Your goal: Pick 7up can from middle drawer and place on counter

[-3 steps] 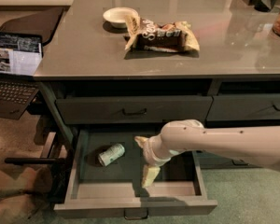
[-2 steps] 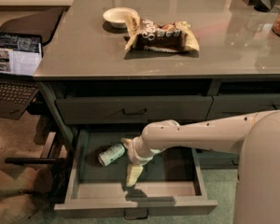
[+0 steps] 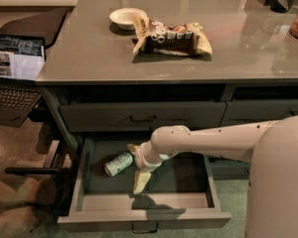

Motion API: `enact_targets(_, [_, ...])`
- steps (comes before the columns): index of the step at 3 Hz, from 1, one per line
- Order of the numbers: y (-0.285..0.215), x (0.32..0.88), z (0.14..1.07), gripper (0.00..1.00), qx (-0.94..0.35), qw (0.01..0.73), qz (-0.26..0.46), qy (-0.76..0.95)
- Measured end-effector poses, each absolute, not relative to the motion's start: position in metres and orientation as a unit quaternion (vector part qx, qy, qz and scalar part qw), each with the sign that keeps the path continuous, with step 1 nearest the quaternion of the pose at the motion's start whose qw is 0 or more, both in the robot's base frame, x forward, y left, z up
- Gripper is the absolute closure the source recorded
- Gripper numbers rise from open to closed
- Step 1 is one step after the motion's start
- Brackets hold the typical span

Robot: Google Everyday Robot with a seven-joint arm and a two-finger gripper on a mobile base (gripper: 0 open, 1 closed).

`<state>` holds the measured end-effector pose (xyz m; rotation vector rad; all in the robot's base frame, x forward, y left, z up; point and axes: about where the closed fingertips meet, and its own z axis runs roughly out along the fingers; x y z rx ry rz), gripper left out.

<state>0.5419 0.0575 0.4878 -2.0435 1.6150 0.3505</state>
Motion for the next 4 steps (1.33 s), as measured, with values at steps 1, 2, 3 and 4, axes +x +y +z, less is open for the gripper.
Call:
enact_targets(1, [0.071,0.563,0.473,0.0,-0.759,0.263,0.144,0.578])
enact_targets(2, [0.084,0.581,0.453,0.0,-0.761,0.264,0.164,0.57])
enact_targets(3, [0.1,0.59,0.433,0.0,-0.76,0.267,0.181,0.564])
enact_targets(4, [0.116,0.595,0.417,0.0,-0.757,0.27,0.185,0.565])
